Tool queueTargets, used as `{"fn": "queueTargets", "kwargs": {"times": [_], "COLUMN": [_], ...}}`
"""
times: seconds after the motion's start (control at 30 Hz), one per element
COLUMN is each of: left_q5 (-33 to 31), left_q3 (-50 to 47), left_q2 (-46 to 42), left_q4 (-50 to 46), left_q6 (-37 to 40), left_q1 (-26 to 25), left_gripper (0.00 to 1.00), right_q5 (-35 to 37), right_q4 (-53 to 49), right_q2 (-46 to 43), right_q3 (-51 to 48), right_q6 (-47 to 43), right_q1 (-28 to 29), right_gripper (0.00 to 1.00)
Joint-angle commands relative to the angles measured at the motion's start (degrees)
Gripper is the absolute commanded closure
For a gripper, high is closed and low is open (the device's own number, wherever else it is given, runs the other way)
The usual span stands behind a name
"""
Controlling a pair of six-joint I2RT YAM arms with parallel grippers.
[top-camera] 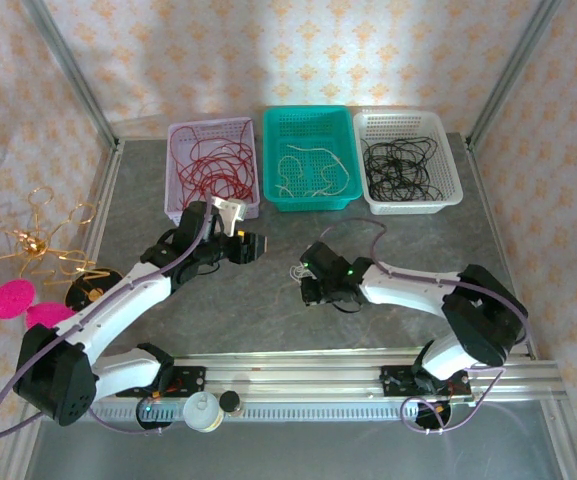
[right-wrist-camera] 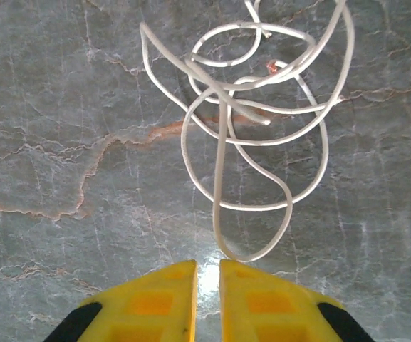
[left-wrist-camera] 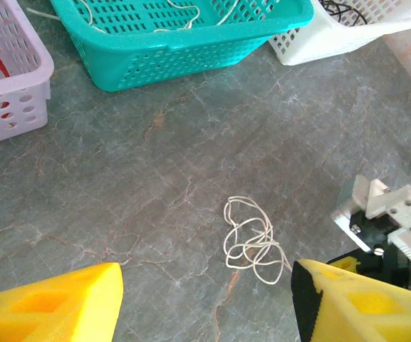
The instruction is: Untangle the cables
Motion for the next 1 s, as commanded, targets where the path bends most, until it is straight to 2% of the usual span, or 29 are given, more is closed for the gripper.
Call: {"fn": "queueTargets", "kwargs": {"times": [0.0, 0.1, 0.43, 0.63, 0.87, 0.97], "left_q5": [1.1, 1.4, 1.5, 1.7, 2.1, 2.5], "left_q3": [1.2, 0.8, 0.5, 1.5, 0.9, -0.8], "left_q2": [0.6, 0.9, 1.8, 1.4, 1.0, 0.1], "left_q4": [0.9, 2.3, 4.8, 3.3, 3.0, 4.6], "left_q6": [0.0, -0.8, -4.4, -4.5, -4.2, -5.1], "left_q1": [0.6, 0.6, 0.7, 0.5, 0.6, 0.6], "left_gripper": [0.35, 0.35, 0.36, 0.37, 0.37, 0.37], "right_q5": [3.9, 4.8, -3.4, -1.6, 2.3, 3.3], "right_q4": [-5.2, -7.3, -3.7, 1.0, 1.9, 0.2], "right_q2": [-4.6, -5.4, 2.1, 4.1, 2.4, 0.3], "right_q3": [2.7, 4.0, 5.2, 3.6, 3.0, 2.9], "right_q6": [-1.2, -2.4, -5.9, -3.9, -3.0, -3.2], "right_q1": [-0.1, -0.4, -2.8, -2.9, -2.9, -3.0], "right_gripper": [0.78, 0.69, 0.65, 0.74, 0.99, 1.0]}}
